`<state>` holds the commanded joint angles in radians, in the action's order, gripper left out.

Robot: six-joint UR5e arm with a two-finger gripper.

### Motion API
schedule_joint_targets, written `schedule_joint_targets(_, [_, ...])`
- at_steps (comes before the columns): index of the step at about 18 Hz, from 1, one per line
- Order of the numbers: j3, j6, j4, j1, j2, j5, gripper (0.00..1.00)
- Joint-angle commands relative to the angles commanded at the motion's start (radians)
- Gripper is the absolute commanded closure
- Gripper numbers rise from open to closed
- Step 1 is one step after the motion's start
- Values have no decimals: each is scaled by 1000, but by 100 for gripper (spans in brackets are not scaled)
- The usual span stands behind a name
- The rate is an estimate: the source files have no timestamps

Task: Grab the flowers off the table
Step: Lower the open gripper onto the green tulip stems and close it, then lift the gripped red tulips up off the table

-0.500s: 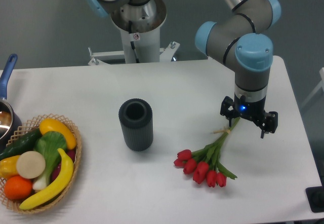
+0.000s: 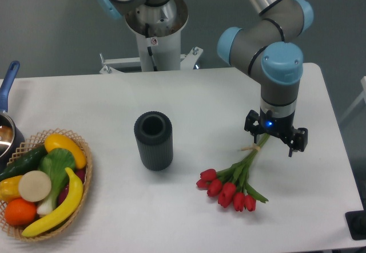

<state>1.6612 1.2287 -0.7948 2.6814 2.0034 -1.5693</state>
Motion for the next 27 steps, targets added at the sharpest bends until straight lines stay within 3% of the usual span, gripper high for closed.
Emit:
schedule_joint_targets(7, [60, -6, 12, -38, 47, -5, 0])
schedule_joint_targets(14, [58, -6, 12, -58, 104, -6, 0])
schedule_joint_targets(23, [58, 69, 9, -49, 110, -11, 1])
schedule_joint_targets(27, [69, 64, 6, -49, 114, -14, 47])
